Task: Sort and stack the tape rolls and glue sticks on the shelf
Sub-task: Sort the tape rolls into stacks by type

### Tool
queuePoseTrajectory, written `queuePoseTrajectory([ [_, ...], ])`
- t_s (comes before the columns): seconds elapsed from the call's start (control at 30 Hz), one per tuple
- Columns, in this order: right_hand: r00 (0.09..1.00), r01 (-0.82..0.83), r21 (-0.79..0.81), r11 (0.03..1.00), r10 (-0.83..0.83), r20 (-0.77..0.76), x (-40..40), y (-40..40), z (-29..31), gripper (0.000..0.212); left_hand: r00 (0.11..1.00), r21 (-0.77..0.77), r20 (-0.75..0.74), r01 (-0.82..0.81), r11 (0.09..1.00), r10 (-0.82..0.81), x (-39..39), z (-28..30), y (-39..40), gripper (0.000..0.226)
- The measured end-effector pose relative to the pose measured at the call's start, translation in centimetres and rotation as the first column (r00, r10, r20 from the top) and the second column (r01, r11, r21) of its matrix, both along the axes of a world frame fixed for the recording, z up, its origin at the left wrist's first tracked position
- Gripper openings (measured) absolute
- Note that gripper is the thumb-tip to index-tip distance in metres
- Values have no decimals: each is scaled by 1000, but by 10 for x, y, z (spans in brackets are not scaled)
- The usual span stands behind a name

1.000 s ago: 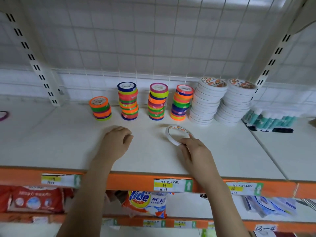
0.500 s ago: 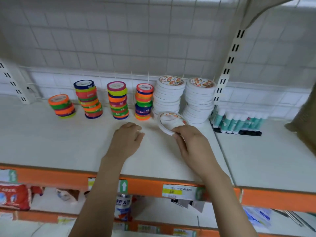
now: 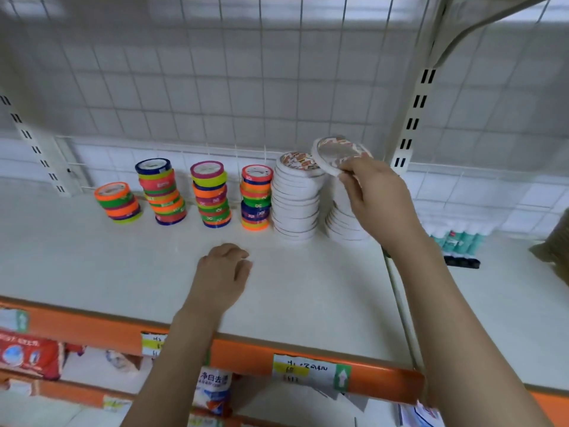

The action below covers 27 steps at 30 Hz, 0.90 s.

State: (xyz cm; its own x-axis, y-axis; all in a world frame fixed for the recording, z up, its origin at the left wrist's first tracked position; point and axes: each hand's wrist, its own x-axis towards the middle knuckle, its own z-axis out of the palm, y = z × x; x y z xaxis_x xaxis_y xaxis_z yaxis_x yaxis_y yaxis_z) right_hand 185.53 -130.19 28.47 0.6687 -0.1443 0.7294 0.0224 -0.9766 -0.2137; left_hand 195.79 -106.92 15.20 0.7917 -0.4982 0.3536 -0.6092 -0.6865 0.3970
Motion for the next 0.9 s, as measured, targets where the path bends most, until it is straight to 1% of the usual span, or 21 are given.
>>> queuePoseTrajectory([
  [0.13,984,125,-58,991,-131,-123,18,-30,10,25,1000,11,-5,12,1000,-12,-1,0,-1,59],
  [0.27,968,144,-49,988,-151,-200,23,-38,10,27,1000,0,-17,1,1000,-1,0,-1,0,55],
  [0.53,971,131,-31,991,-134,-197,24,-41,11,26,998,-17,-63,-3,1000,2,1,-1,0,53],
  [0.67,978,89,-33,995,-94,-184,22,-43,11,27,999,-23,-41,-8,1000,7,-1,1,0,53],
  [0.9,968,87,-35,996,-93,-231,20,-41,8,34,1000,-1,-18,6,1000,-6,-1,2,-1,53],
])
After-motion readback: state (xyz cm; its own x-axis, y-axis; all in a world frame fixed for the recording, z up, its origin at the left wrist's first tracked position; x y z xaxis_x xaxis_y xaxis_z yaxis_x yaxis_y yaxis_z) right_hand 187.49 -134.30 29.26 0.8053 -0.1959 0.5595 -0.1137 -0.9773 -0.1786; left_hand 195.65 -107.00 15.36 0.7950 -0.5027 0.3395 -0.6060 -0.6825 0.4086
